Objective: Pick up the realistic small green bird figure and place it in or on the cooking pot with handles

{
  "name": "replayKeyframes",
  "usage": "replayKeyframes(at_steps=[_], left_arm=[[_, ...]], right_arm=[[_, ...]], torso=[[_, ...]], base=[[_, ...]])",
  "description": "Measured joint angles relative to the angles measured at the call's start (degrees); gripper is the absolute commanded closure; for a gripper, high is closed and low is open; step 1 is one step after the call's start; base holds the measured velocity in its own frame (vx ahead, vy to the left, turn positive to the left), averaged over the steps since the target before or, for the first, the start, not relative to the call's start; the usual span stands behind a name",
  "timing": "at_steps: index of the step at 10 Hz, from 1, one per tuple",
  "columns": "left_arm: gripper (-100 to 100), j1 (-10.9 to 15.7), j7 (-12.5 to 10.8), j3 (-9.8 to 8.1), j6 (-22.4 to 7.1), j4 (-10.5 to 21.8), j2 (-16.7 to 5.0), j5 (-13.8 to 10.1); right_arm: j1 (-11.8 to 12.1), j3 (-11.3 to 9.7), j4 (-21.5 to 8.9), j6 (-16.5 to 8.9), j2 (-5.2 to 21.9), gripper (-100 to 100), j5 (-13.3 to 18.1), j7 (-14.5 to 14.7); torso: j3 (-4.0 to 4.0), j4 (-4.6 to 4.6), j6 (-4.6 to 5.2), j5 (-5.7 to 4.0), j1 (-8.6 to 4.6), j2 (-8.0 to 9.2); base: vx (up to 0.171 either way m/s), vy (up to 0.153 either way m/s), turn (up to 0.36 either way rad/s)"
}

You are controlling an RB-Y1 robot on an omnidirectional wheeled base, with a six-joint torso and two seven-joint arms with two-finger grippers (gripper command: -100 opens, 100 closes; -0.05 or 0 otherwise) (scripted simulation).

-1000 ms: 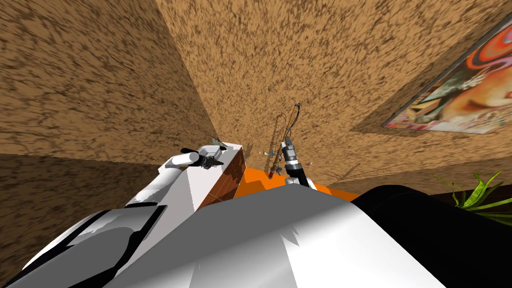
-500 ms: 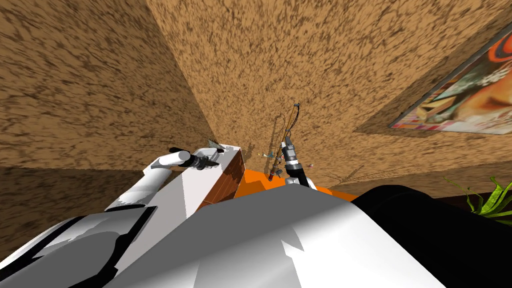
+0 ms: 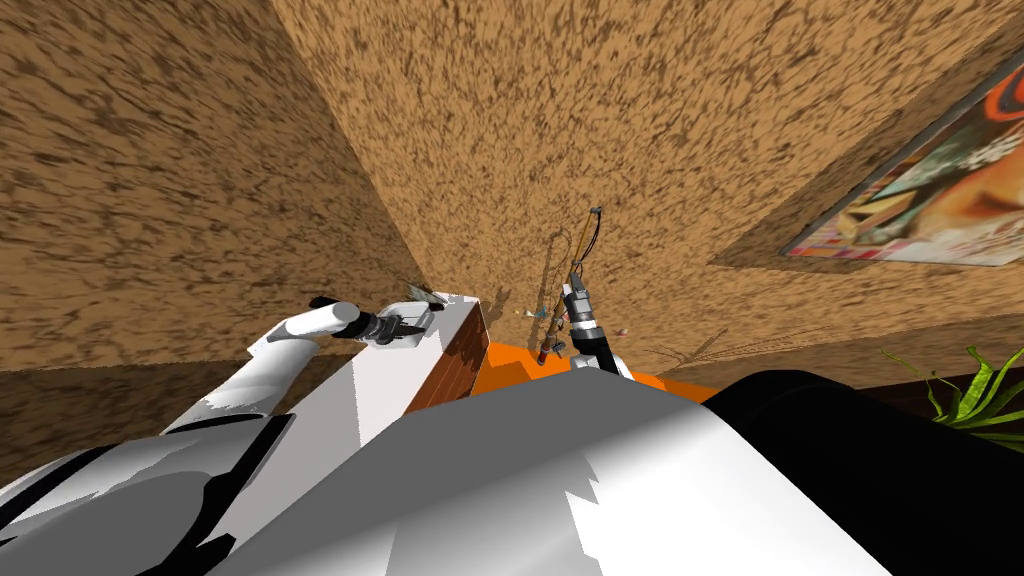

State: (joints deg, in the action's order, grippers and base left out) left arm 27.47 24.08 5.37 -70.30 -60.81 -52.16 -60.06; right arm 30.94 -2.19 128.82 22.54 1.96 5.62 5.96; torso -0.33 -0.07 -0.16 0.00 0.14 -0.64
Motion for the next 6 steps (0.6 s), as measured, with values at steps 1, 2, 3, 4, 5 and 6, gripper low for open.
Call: replayKeyframes(at_steps=[1, 2, 3, 4, 5, 6], left_arm=[[100, 0.4, 0.52, -0.98, -0.61, 2.13, -1.32, -0.82], [100, 0.4, 0.28, -1.96, -1.62, 2.96, -2.78, -1.35], [100, 0.17, 0.36, -2.97, -2.03, 4.51, -3.9, -1.89], [100, -0.42, 0.07, -3.94, -2.36, 5.3, -4.94, -2.3], [100, -0.11, 0.18, -4.43, -2.69, 6.43, -5.59, -2.63], [100, 0.16, 0.63, -4.98, -2.92, 8.16, -6.27, -2.97]], right_arm=[[0.0, 0.0, 0.0, 0.0, 0.0, 0, 0.0, 0.0], [0.01, 0.0, 0.0, 0.0, 0.0, 0, 0.0, 0.0], [0.01, 0.0, 0.0, 0.0, 0.0, 0, 0.0, 0.0], [0.01, 0.0, 0.0, 0.0, 0.0, 0, 0.0, 0.0], [0.0, 0.0, 0.0, 0.0, 0.0, 0, 0.0, 0.0], [0.0, 0.0, 0.0, 0.0, 0.0, 0, 0.0, 0.0]], torso=[[-0.02, 0.01, -0.04, -0.02, 0.03, -0.05], [-0.05, 0.01, -0.04, -0.01, 0.07, -0.13], [-0.09, -0.03, -0.05, 0.03, 0.08, -0.16], [-0.07, -0.03, -0.06, 0.03, 0.08, -0.12], [0.01, -0.01, -0.06, 0.03, 0.03, 0.04], [0.06, 0.01, -0.04, 0.02, 0.02, 0.12]], base=[[0.156, 0.047, -0.092], [0.159, 0.043, -0.11], [0.14, 0.044, -0.097], [0.083, 0.036, -0.028], [0.071, 0.034, -0.075], [0.087, 0.035, -0.122]])
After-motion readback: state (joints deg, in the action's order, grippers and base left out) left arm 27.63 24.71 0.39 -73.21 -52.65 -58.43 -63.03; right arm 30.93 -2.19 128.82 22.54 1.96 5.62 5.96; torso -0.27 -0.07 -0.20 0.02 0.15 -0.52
